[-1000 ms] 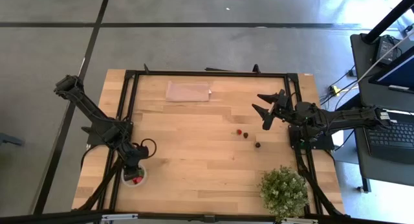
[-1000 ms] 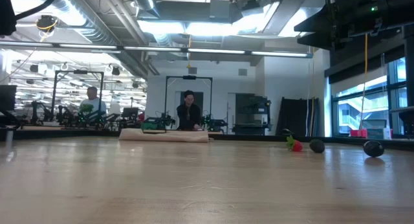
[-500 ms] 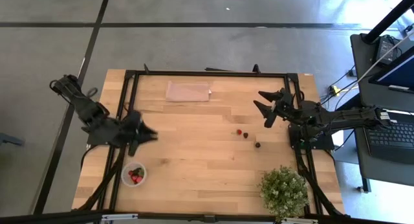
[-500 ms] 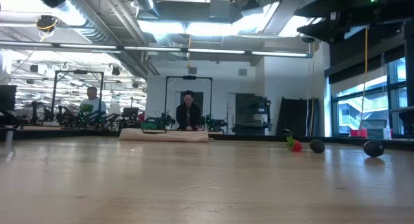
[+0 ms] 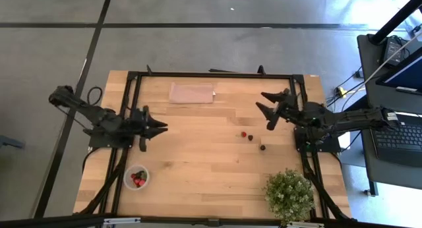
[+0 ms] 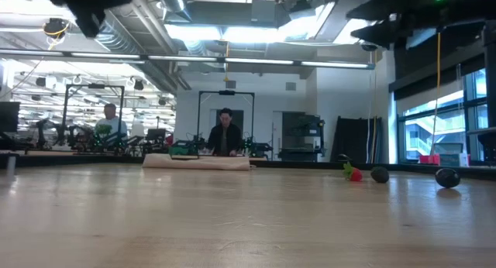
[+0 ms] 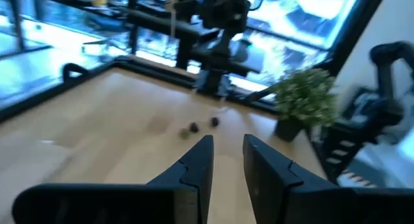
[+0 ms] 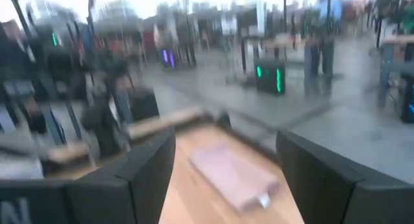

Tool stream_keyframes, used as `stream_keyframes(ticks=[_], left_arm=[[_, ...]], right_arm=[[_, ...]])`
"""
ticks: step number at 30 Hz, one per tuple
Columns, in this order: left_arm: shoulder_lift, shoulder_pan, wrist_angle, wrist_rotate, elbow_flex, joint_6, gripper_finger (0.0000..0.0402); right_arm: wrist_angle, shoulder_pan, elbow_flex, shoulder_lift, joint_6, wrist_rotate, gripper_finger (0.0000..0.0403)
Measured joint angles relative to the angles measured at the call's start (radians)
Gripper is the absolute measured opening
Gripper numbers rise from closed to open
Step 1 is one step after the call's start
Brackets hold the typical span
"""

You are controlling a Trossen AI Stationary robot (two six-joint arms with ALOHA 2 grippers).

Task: Pick and placing Produce into tupperware
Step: Put the strawberry into the transparent bin

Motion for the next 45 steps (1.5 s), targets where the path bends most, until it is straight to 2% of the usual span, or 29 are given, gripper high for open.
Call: stream_keyframes(ticks=[7,12,14,16,18,24,33,45], left_arm=[[0.0,0.188,0.327,0.224,-0.208,-0.031,0.0064],[0.033,0.275,0.391,0.258,-0.246,-0.033,0.0055],[0.041,0.297,0.404,0.258,-0.246,-0.033,0.0051],[0.042,0.313,0.402,0.258,-0.246,-0.033,0.0047],[0.042,0.325,0.402,0.258,-0.246,-0.033,0.0043],[0.042,0.349,0.4,0.258,-0.246,-0.028,0.0031],[0.042,0.354,0.395,0.258,-0.246,0.036,0.0019],[0.042,0.354,0.389,0.257,-0.245,0.036,0.0019]], right_arm=[[-0.491,0.0,0.273,0.251,0.053,-0.086,0.0269],[-0.818,0.001,0.483,0.441,0.05,-0.106,0.0269],[-0.887,0.001,0.549,0.504,0.065,-0.106,0.0269],[-0.924,0.005,0.597,0.558,0.074,-0.114,0.0269],[-0.967,0.008,0.625,0.606,0.024,-0.168,0.0269],[-1.028,0.009,0.6,0.706,-0.005,-0.299,0.0269],[-0.978,0.009,0.551,0.817,-0.106,-0.38,0.0269],[-0.93,-0.045,0.551,1.039,-0.109,-0.497,0.0269]])
